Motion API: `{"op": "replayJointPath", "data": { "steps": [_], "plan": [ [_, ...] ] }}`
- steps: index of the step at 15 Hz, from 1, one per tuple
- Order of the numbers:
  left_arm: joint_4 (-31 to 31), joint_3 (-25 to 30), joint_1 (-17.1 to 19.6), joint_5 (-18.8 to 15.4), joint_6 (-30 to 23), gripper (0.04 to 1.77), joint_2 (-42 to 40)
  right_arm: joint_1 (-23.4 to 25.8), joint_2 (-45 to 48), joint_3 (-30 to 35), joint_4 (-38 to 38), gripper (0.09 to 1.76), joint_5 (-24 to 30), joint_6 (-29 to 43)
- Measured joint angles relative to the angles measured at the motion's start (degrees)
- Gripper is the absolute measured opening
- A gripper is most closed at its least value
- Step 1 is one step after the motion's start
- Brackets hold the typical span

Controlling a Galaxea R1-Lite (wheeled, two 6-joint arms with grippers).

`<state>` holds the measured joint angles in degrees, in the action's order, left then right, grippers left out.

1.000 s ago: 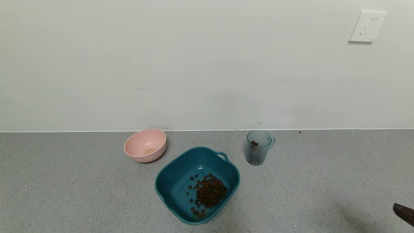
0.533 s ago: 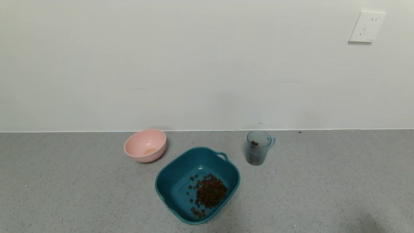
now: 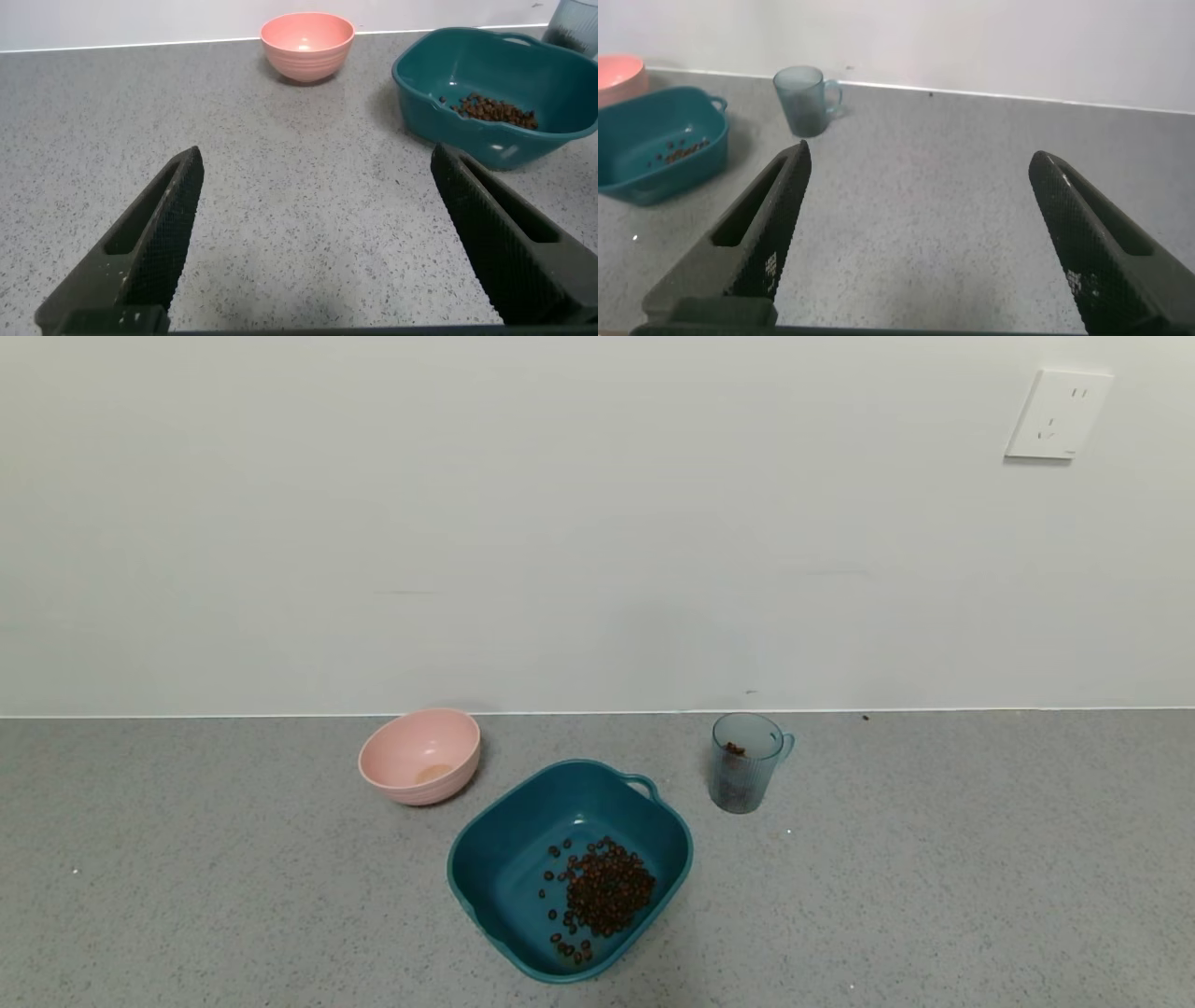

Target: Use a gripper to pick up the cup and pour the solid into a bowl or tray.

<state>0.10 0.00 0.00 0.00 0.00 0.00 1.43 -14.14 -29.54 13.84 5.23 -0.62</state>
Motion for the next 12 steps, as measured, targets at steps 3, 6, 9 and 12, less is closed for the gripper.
{"op": "replayJointPath", "data": {
  "steps": [3, 6, 9, 12],
  "plan": [
    [0.0, 0.0, 0.0, 0.0, 0.0, 1.75, 0.0, -0.88, 2.11, 0.57, -0.91, 1.7, -1.55, -0.04],
    [0.0, 0.0, 0.0, 0.0, 0.0, 1.75, 0.0, -2.11, 4.63, 3.19, -2.95, 1.7, -1.51, -0.04],
    [0.0, 0.0, 0.0, 0.0, 0.0, 1.75, 0.0, -2.11, 8.47, 9.91, -9.3, 1.7, -1.54, -0.06],
    [0.0, 0.0, 0.0, 0.0, 0.0, 1.75, 0.0, -2.05, 11.82, 17.19, -14.43, 1.7, -2.12, -0.37]
  ]
}}
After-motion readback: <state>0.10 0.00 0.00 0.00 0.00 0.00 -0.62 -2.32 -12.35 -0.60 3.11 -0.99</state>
